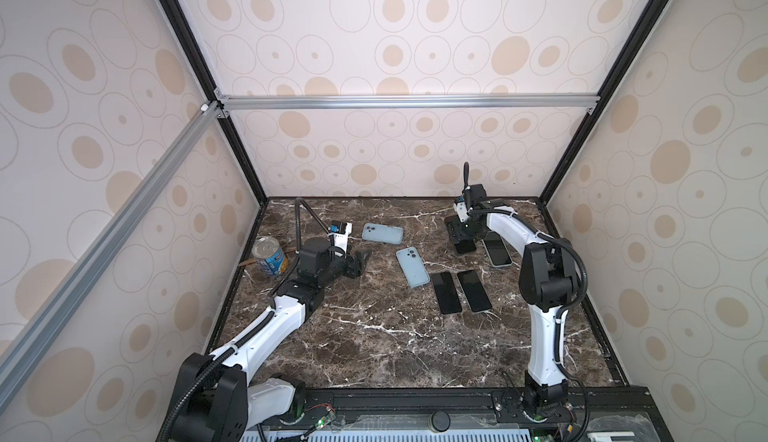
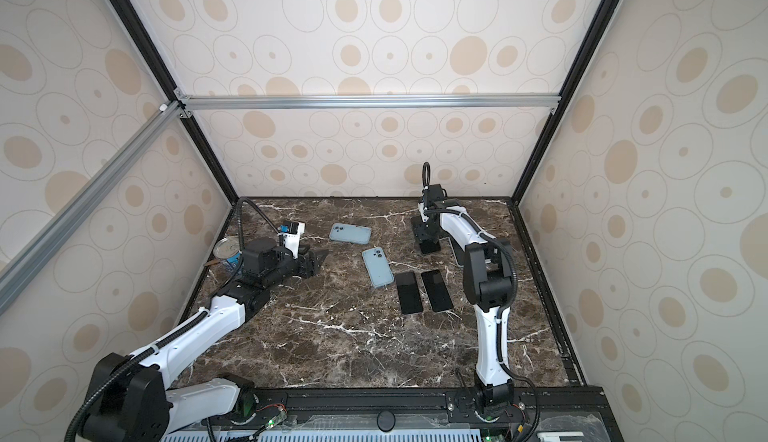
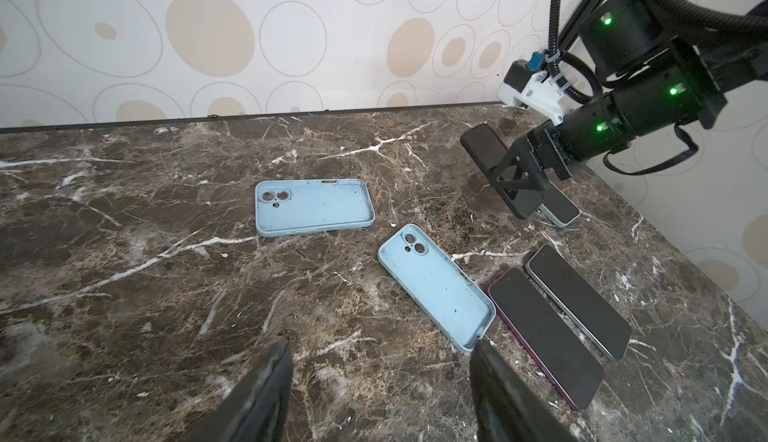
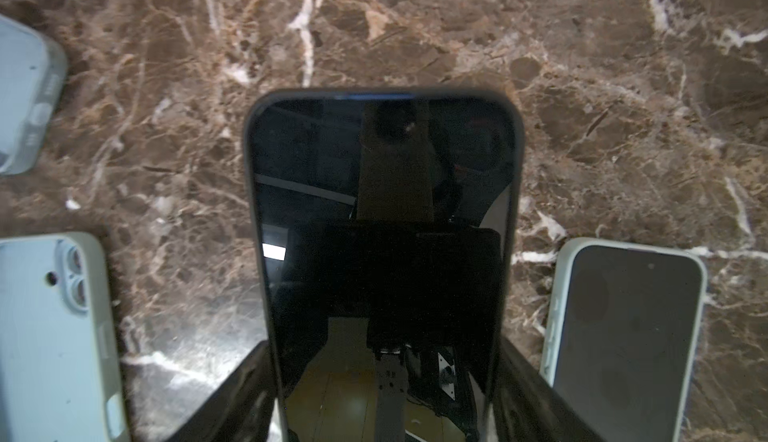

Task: Put the phone into the phone case
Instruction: 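Carry the cased phone with the right gripper toward the far phones and set it down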

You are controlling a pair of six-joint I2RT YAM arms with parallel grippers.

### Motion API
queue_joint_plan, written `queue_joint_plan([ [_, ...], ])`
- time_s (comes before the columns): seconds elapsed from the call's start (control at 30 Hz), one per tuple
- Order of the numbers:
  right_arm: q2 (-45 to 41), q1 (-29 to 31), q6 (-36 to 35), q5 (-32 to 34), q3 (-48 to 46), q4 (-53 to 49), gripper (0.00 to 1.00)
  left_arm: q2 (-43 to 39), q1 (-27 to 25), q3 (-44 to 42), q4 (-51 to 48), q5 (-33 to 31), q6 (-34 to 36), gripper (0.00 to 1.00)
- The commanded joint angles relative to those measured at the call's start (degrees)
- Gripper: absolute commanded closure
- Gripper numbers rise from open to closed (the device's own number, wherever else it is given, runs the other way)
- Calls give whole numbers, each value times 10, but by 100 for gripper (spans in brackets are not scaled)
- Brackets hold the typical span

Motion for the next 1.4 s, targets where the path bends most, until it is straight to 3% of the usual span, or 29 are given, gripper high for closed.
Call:
queue_joint_plan([
  [0.0,15,-5,11,-8,36,-14,45,17,-3,7,38,4,20,32],
  [0.43,96,-29,27,-14,111,-55,41,51,-4,13,37,7,21,32],
  [0.53,112,-30,28,-12,130,-75,38,53,-4,15,33,7,21,32],
  [0.6,117,-30,28,-10,134,-80,30,54,-3,16,30,4,23,32],
  [1.1,82,-29,16,-11,144,-88,9,51,-2,22,23,-4,29,31],
  [1.17,69,-29,15,-13,151,-94,0,47,-1,22,20,-7,31,31],
  [1.37,28,-18,16,-13,168,-111,0,33,0,22,21,-9,27,31],
])
